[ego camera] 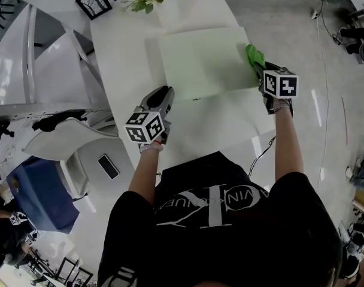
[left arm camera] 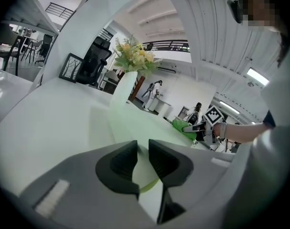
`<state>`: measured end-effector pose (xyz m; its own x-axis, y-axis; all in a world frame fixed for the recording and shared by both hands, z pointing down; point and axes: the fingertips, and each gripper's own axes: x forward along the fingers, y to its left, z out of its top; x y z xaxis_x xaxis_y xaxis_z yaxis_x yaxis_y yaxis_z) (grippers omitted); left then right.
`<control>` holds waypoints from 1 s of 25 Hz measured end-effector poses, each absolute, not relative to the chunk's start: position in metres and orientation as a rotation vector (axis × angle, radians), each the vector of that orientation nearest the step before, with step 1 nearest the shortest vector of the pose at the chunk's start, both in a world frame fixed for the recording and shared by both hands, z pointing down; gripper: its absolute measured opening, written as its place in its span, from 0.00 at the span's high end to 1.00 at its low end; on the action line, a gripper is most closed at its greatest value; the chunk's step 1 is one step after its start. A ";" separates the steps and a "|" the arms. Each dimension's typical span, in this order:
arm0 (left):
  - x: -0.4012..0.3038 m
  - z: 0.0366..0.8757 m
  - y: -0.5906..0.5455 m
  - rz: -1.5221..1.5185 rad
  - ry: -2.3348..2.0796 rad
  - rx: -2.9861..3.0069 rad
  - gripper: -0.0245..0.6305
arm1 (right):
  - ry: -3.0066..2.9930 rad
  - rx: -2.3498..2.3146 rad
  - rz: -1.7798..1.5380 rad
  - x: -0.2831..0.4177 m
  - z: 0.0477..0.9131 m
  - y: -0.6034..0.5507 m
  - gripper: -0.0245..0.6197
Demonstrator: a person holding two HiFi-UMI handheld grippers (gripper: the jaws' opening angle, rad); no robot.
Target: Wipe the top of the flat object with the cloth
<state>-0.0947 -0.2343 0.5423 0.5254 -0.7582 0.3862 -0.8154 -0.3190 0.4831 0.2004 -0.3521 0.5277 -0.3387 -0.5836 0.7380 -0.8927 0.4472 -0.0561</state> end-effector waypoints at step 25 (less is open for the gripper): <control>-0.153 0.520 -0.189 0.086 -1.656 2.133 0.84 | -2.421 0.458 0.461 -0.070 0.502 -0.220 0.86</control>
